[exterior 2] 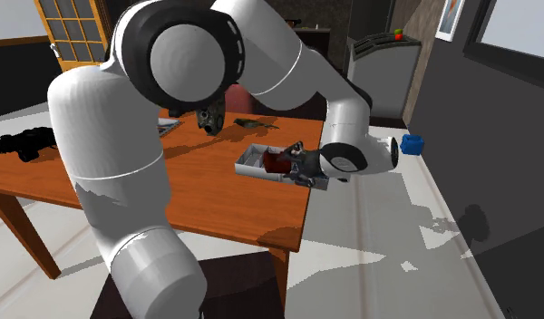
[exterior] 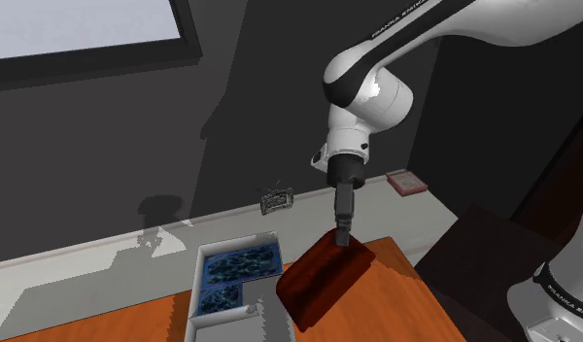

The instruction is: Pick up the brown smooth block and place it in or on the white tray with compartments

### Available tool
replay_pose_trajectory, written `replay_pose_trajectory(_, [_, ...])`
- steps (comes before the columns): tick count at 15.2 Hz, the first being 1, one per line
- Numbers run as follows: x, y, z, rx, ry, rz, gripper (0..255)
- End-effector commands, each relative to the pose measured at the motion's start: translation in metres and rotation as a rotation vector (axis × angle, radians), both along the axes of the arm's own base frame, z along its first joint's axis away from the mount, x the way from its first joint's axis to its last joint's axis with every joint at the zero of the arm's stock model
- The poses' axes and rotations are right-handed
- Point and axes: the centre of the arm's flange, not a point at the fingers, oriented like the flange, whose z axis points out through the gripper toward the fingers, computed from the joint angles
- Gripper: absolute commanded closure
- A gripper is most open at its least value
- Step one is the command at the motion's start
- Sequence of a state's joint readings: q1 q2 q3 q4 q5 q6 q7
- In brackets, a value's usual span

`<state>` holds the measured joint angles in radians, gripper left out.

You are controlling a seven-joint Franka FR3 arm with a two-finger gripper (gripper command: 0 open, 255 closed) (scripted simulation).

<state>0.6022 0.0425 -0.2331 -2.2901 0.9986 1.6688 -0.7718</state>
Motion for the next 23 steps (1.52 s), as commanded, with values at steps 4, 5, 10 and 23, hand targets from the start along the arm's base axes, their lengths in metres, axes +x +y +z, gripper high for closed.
replay_pose_trajectory(4, [0.023,0.064,-0.003,0.001,0.001,-0.001,255])
replay_pose_trajectory(5, [0.028,0.076,-0.004,0.001,0.001,-0.001,255])
replay_pose_trajectory(10, [0.051,0.138,-0.004,0.001,0.001,-0.001,255])
replay_pose_trajectory(23, [0.053,0.145,-0.067,0.001,0.001,-0.001,255])
